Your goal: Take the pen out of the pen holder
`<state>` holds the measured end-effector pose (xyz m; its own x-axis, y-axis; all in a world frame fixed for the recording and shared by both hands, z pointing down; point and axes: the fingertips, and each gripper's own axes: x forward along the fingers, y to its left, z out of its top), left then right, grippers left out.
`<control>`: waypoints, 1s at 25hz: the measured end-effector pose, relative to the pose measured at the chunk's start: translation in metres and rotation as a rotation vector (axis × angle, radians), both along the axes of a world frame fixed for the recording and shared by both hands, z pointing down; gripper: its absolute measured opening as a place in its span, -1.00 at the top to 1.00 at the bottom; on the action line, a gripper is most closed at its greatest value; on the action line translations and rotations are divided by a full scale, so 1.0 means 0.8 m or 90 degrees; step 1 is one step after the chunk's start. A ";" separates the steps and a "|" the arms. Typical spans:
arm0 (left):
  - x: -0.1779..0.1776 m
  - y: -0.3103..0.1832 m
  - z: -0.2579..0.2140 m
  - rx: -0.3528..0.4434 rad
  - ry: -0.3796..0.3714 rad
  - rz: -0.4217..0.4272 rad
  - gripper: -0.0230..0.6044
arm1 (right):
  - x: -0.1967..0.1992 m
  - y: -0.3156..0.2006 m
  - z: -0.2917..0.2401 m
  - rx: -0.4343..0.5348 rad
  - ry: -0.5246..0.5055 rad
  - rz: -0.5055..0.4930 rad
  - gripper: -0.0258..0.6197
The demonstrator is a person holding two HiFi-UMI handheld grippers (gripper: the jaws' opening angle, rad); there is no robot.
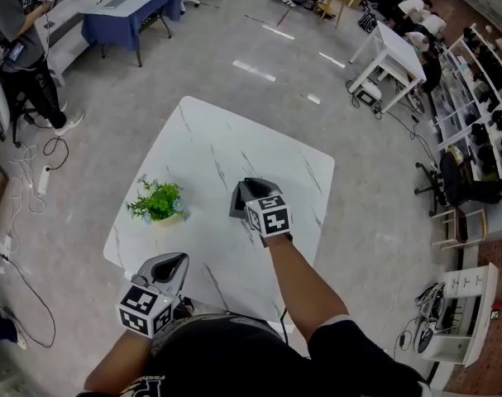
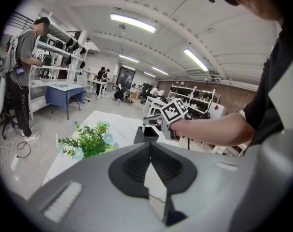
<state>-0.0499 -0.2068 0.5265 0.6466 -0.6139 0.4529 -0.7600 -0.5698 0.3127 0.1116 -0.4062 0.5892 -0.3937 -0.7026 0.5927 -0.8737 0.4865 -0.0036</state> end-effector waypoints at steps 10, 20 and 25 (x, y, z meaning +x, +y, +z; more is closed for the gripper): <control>0.008 0.004 -0.009 0.019 0.003 0.015 0.75 | 0.009 0.014 -0.058 0.053 -0.043 0.012 0.72; 0.010 -0.002 -0.024 0.051 0.008 0.023 0.75 | 0.012 0.046 -0.123 0.101 -0.064 0.005 0.72; 0.021 -0.003 -0.031 0.064 0.014 0.039 0.75 | 0.014 0.076 -0.154 0.122 -0.076 -0.008 0.72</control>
